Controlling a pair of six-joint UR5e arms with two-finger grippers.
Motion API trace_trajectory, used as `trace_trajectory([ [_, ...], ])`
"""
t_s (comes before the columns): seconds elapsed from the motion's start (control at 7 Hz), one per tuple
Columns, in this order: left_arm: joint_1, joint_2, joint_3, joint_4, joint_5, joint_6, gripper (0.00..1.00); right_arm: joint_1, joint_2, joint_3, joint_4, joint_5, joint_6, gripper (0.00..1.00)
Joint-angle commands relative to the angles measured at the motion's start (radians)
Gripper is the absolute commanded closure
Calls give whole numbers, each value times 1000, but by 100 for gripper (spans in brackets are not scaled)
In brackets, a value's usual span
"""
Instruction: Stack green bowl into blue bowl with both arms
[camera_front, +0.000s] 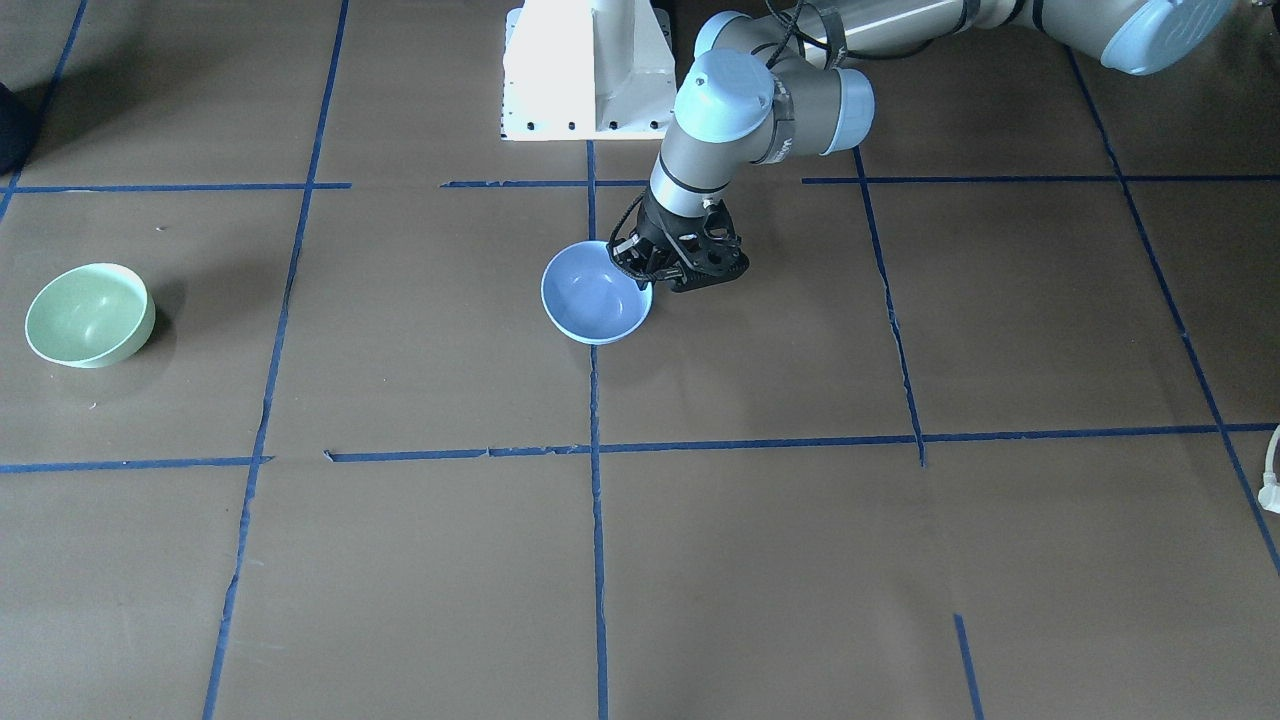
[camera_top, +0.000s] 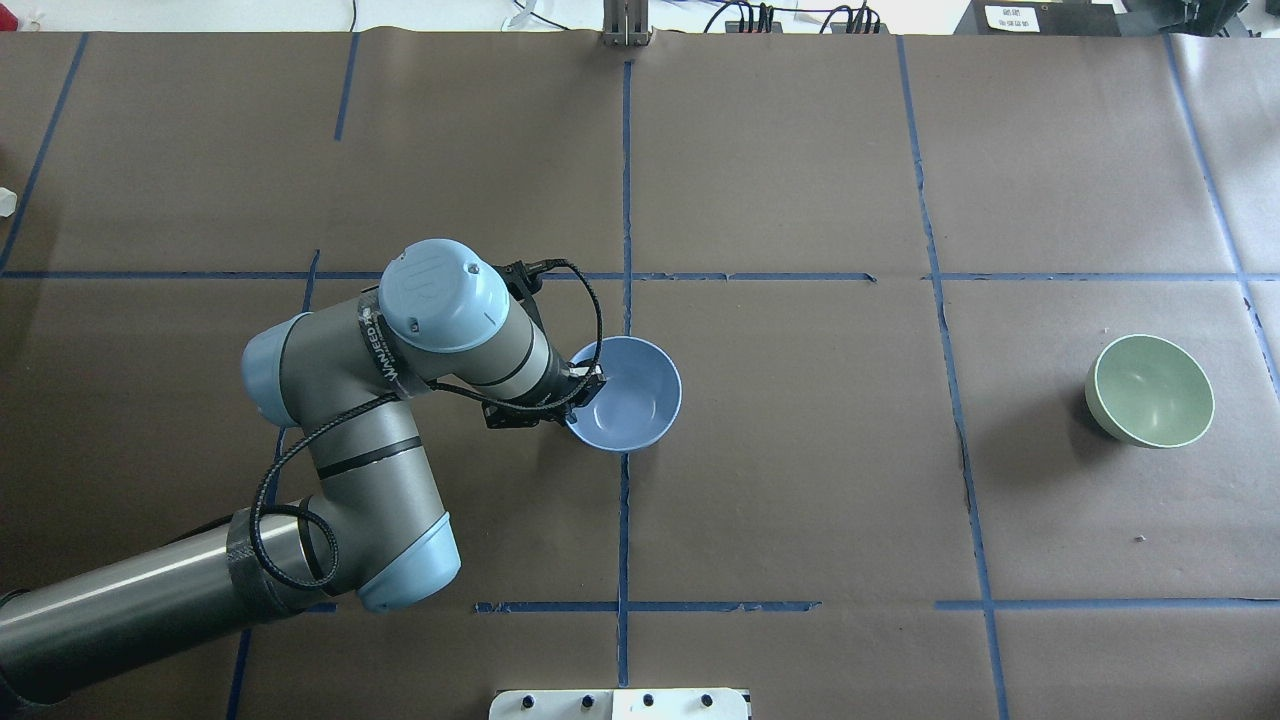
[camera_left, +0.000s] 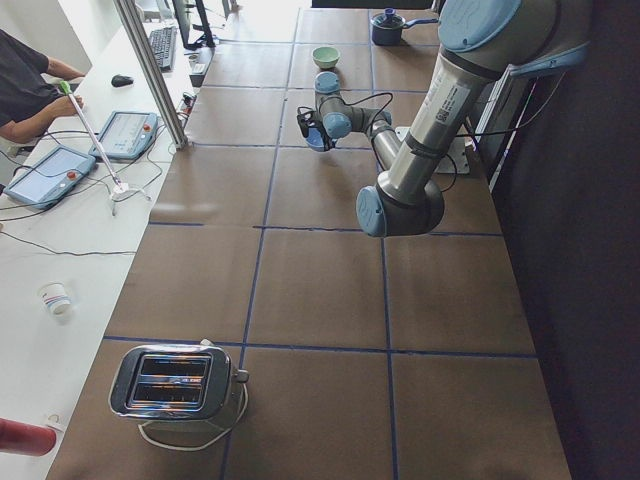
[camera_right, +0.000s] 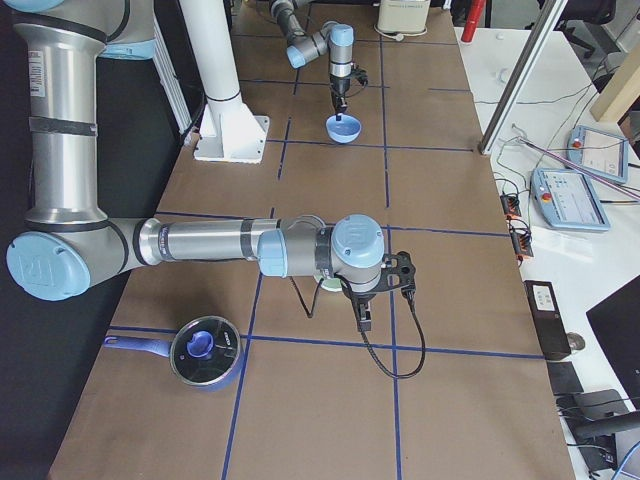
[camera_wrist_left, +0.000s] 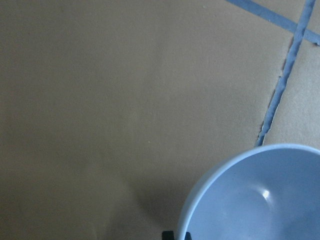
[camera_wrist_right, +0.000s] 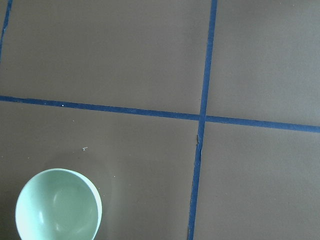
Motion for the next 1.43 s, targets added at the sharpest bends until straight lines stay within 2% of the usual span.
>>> trace_trajectory([
  [0.0,4,6,-10,-10,3,7,0,0,8,-3,0,-4,-1,0],
  [0.14,-15,12,-14,-14,21,10,0,-2,10,-3,0,-4,-1,0],
  [0.29,-88,24,-25,-7,-29,13,0,-2,8,-8,0,-4,-1,0],
  [0.43,-179,35,-54,36,-171,69,0,-15,2,-5,0,-1,37,0],
  [0.57,-250,67,-112,89,-240,117,0,-103,-1,3,62,-5,209,0],
  [0.71,-274,134,-208,125,-247,163,0,-174,-33,-3,241,-15,380,0],
  [0.86,-294,150,-274,201,-247,212,0,-252,-60,-5,387,-51,541,0],
  [1.14,-338,179,-373,361,-247,358,0,-368,-103,-38,561,-97,720,0],
  [1.29,-372,243,-423,377,-247,428,0,-415,-116,-49,633,-125,808,0],
])
